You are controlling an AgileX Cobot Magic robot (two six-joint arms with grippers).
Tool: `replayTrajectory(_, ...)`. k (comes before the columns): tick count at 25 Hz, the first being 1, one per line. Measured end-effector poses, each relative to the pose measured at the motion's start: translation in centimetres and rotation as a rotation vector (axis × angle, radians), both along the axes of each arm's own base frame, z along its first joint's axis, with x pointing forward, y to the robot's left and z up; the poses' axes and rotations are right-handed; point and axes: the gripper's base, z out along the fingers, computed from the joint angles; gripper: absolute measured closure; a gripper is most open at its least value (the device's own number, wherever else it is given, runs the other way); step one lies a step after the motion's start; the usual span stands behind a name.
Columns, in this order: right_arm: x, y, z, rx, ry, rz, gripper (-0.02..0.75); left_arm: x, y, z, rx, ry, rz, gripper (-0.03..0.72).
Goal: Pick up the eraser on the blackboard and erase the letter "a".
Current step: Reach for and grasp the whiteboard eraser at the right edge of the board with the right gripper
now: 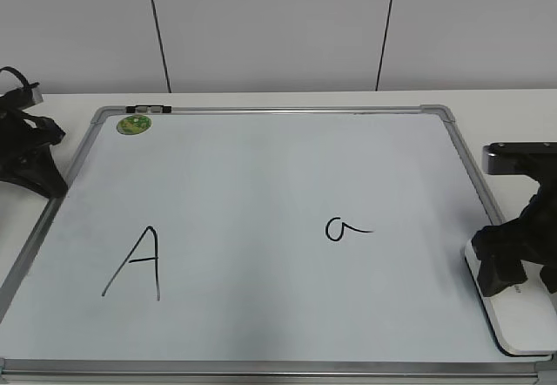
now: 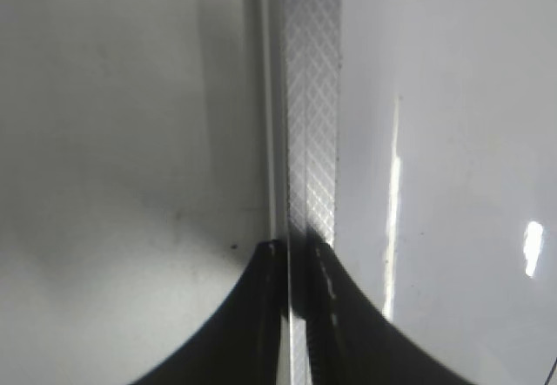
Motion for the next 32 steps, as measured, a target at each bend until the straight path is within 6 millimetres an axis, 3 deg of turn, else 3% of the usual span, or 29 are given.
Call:
replayTrajectory(9, 0.1, 0.0, -0.5, -0.004, 0.02, -0.013, 0.082, 0.0, 0.0, 0.0, 0.0, 0.0, 0.0, 0.655)
replayTrajectory(32, 0.7, -0.2, -2.5, -0.036, 0.048, -0.026, 0.093, 0.0, 0.0, 0.0, 0.0, -0.002, 0.0, 0.655)
